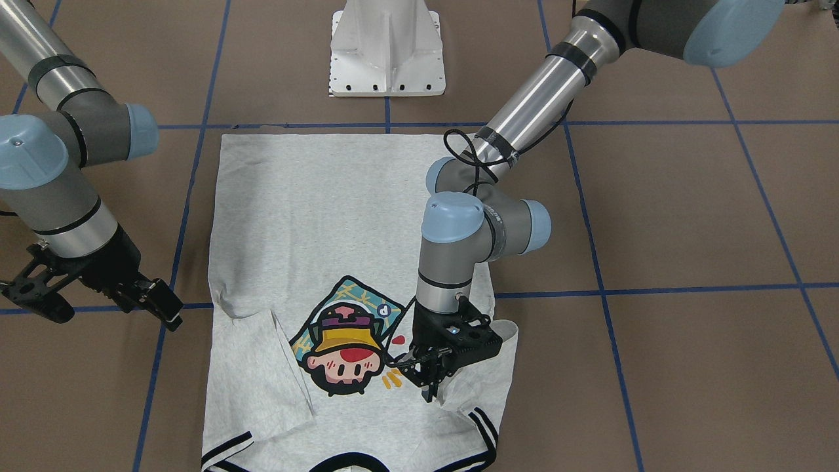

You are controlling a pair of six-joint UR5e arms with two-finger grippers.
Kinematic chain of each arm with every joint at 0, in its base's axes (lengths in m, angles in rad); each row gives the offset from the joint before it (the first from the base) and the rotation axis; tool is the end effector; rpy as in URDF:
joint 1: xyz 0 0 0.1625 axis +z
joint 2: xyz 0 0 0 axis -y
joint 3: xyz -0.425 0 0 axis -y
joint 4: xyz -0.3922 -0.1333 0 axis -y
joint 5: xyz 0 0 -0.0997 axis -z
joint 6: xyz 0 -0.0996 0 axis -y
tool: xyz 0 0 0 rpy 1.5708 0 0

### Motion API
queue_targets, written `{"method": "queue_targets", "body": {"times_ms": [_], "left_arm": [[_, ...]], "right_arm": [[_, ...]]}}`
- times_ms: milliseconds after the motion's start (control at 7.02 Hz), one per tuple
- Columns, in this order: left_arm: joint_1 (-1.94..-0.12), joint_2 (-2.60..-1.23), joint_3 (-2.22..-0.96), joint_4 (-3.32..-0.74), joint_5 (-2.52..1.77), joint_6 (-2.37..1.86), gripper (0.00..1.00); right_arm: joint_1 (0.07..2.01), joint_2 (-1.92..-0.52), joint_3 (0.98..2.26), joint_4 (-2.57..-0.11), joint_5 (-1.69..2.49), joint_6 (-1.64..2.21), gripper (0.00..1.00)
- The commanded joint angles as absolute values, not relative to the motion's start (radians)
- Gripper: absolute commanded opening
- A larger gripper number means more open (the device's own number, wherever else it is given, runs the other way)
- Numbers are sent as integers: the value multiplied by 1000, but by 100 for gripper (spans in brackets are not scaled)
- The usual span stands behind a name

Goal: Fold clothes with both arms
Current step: 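Grasp the sleeve nearest the left gripper and fold it inward over the body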

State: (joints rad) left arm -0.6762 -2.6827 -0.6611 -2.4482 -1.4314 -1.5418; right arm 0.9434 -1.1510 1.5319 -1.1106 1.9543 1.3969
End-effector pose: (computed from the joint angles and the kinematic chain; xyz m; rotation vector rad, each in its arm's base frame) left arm 0.6093 -0.6775 0.2306 0.5001 0.9879 -0.6565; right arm -0.3171 -0.6009 0.3921 0.1362 -0.9069 0.5546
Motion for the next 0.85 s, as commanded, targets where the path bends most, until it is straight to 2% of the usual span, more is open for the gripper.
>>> {"method": "queue_targets", "body": {"times_ms": [0,142,427,712], "left_arm": [[-663,-2712,-631,-2448,-1384,-1619,1],[-660,-2726,-614,-2448,-1382,-1644,8],[-649,-2744,-609,-2447,-1376,-1695,31],[-641,-2753,-609,-2447,-1361,-1697,64]], "right_arm": [[943,-1150,1532,-1111,1954,1397,100],[943,-1150,1532,-1111,1954,1397,100],[943,-1152,1537,-1114,1956,1399,100],[943,-1152,1540,-1114,1956,1399,100]]}}
